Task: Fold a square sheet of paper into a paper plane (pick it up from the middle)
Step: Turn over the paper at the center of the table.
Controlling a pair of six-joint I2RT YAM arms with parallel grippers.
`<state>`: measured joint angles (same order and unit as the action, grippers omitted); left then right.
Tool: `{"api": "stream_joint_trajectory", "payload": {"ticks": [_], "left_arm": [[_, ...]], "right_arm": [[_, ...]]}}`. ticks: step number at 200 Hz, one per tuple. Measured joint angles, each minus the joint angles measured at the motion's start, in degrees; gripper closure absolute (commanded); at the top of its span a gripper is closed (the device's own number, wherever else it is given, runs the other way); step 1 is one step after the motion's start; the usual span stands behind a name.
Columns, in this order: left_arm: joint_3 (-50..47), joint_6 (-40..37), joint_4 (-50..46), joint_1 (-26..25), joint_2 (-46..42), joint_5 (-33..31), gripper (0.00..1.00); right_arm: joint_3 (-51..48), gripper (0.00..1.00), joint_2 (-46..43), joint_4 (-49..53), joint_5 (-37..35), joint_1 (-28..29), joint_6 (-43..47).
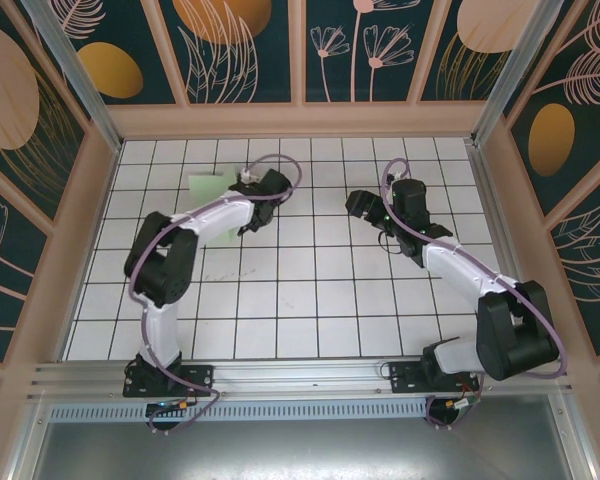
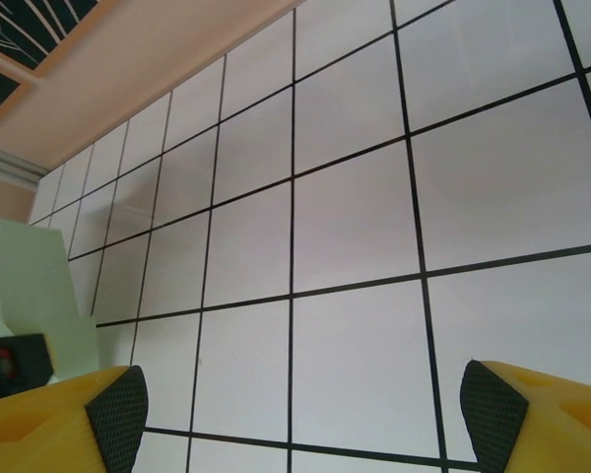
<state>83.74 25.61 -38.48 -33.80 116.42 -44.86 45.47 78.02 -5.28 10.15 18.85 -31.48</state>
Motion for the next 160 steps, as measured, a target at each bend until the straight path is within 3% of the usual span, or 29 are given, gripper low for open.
{"api": "stream_joint_trajectory", "payload": {"ticks": [39, 91, 139, 160], "left_arm": [[3.52, 0.17, -2.10, -4.57, 7.65, -3.45, 0.96], [3.72, 0.37, -0.33, -8.17, 8.61, 2.97, 0.89], [3.69, 0.52, 2.54, -8.11, 8.39, 10.93, 0.65], [2.32, -0.20, 5.90, -7.72, 5.03, 18.51, 0.53]], "right_arm": [[0.00, 0.15, 1.25, 1.73, -1.20, -0.24, -0.39], [0.00, 0.16, 1.84, 2.82, -1.84, -1.16, -0.74], [0.00, 0.16, 3.17, 2.86, -1.73, -1.29, -1.73], [0.00, 0.16, 3.63, 2.91, -1.55, -1.29, -2.08]]}}
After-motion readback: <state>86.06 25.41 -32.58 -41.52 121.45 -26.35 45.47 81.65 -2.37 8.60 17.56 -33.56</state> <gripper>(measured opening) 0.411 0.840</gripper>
